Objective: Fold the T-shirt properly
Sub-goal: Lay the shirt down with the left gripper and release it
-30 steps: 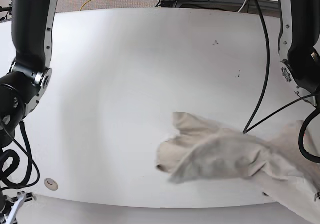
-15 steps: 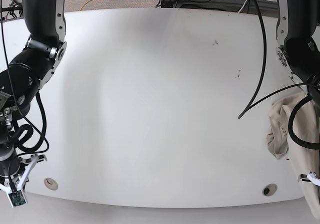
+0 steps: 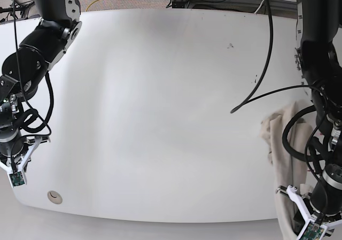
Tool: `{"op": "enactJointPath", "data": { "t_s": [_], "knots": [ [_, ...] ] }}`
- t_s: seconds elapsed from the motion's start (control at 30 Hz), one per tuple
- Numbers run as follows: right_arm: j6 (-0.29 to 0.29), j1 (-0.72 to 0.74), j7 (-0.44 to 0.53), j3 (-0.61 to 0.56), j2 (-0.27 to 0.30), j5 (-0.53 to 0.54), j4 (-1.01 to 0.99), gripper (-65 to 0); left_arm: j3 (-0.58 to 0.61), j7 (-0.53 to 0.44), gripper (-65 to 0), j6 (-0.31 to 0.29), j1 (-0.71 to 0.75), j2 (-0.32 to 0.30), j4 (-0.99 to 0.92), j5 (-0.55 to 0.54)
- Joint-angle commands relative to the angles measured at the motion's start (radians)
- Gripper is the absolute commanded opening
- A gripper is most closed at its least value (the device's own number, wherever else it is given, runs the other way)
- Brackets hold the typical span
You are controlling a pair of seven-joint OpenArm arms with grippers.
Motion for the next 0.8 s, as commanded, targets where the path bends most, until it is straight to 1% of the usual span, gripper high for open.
{"op": "enactJointPath", "data": {
  "t_s": [0.0, 0.17, 0.23, 0.33, 0.43, 0.5, 0.53, 0.6, 0.63, 0.7, 0.77],
  "knots": [
    [-0.002, 0.016, 0.023, 0.005, 0.016, 0.006, 0.013, -65.0, -0.005, 0.008, -65.0, 0.006, -0.089, 0.026, 0.013, -0.002],
    [-0.002, -0.013, 0.045, 0.006, 0.016, 0.008, 0.013, -65.0, -0.005, 0.093, -65.0, 0.005, -0.224, 0.101, 0.013, -0.002],
    [-0.002, -0.023, 0.048, 0.006, 0.016, 0.008, 0.013, -65.0, -0.005, 0.113, -65.0, -0.001, -0.258, 0.11, 0.014, -0.002],
    [-0.002, -0.026, 0.049, 0.006, 0.01, 0.008, 0.013, -65.0, -0.005, 0.116, -65.0, -0.041, -0.289, 0.111, 0.013, -0.002],
    [-0.002, -0.027, 0.049, 0.006, -0.017, 0.005, 0.013, -65.0, -0.006, 0.116, -65.0, -0.047, -0.29, 0.111, 0.013, -0.002],
    [-0.002, -0.027, 0.049, 0.006, -0.025, 0.005, 0.013, -65.0, -0.008, 0.117, -65.0, -0.05, -0.283, 0.107, 0.013, -0.002],
    [-0.002, -0.03, 0.049, 0.006, -0.027, 0.008, 0.013, -65.0, -0.009, 0.117, -65.0, -0.05, -0.255, 0.098, 0.013, -0.002],
    [-0.002, -0.047, 0.049, 0.006, -0.051, 0.006, 0.013, -65.0, -0.02, 0.117, -65.0, -0.05, -0.172, 0.046, 0.013, -0.002],
    [-0.002, -0.053, 0.049, 0.006, -0.06, 0.003, 0.013, -65.0, -0.028, 0.117, -65.0, -0.05, -0.143, 0.03, 0.011, -0.002],
    [-0.002, -0.056, 0.049, 0.006, -0.079, 0.002, 0.012, -65.0, -0.046, 0.116, -65.0, -0.05, -0.074, 0.004, 0.008, -0.002],
    [-0.002, -0.063, 0.049, 0.006, -0.103, 0.0, 0.01, -65.0, -0.072, 0.116, -65.0, -0.052, 0.027, -0.016, 0.01, -0.004]
  ]
}}
